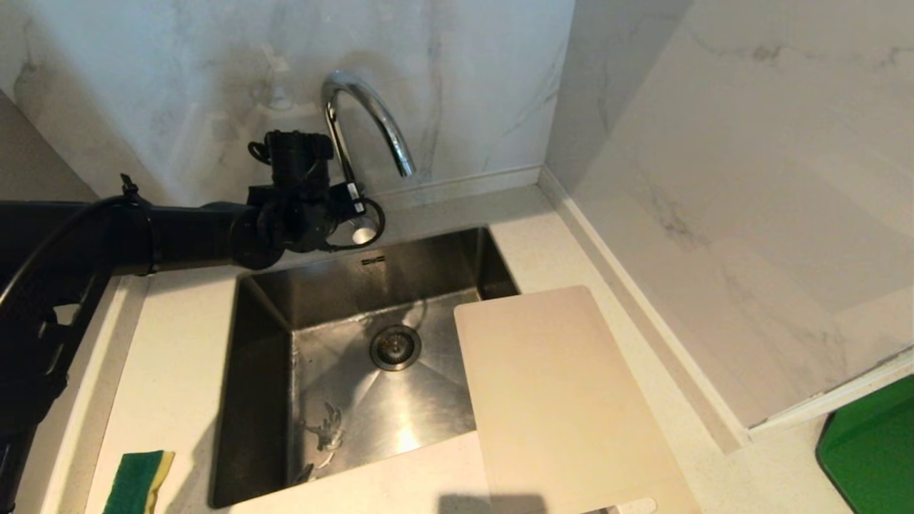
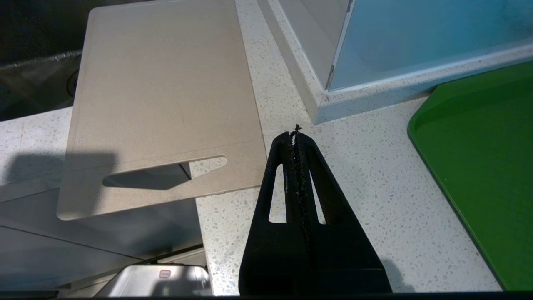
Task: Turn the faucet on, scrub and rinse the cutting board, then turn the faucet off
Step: Turn on the tap
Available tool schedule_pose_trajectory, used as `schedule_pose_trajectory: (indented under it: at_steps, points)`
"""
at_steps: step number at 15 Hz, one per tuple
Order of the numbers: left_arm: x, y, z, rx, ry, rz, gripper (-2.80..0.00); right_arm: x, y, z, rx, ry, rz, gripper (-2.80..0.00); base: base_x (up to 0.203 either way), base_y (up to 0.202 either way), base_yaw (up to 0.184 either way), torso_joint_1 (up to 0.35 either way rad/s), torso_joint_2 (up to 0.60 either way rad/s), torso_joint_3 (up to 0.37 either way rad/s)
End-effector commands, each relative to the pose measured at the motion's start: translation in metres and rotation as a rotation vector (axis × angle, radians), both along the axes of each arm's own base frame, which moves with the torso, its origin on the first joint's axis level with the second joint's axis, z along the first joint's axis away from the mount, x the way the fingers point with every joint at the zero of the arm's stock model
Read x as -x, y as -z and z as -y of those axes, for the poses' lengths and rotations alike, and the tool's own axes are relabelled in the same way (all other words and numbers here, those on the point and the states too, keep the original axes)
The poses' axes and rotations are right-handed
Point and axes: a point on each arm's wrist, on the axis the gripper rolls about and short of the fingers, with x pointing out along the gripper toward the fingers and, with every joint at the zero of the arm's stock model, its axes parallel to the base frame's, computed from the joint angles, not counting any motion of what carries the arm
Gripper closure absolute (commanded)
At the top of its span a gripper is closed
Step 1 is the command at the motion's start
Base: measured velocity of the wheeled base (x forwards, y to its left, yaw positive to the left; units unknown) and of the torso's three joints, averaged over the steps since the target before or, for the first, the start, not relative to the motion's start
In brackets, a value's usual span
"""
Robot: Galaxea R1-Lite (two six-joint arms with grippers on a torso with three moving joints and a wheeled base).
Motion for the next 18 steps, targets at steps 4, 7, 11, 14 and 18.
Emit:
schedule_pose_trajectory:
  at_steps: [4, 7, 11, 14, 18]
  points:
    - [-0.004, 0.007, -0.001, -0.010, -0.001, -0.014, 0.00, 0.000, 0.000, 0.000, 0.001, -0.001, 0.000, 0.00, 0.000, 0.000, 0.000, 0.000, 0.00, 0.000]
    - [-0.004, 0.007, -0.002, -0.014, -0.008, -0.021, 0.00, 0.000, 0.000, 0.000, 0.001, -0.001, -0.001, 0.00, 0.000, 0.000, 0.000, 0.000, 0.00, 0.000]
    - [-0.008, 0.014, -0.012, -0.019, -0.025, -0.070, 0.00, 0.000, 0.000, 0.000, 0.001, 0.000, -0.001, 0.00, 0.000, 0.000, 0.000, 0.000, 0.00, 0.000]
    - [-0.012, 0.023, -0.015, -0.013, -0.038, -0.099, 0.00, 0.000, 0.000, 0.000, 0.001, 0.000, -0.001, 0.00, 0.000, 0.000, 0.000, 0.000, 0.00, 0.000]
    - [-0.014, 0.033, -0.014, -0.001, -0.040, -0.135, 0.00, 0.000, 0.000, 0.000, 0.001, 0.000, -0.001, 0.00, 0.000, 0.000, 0.000, 0.000, 0.00, 0.000]
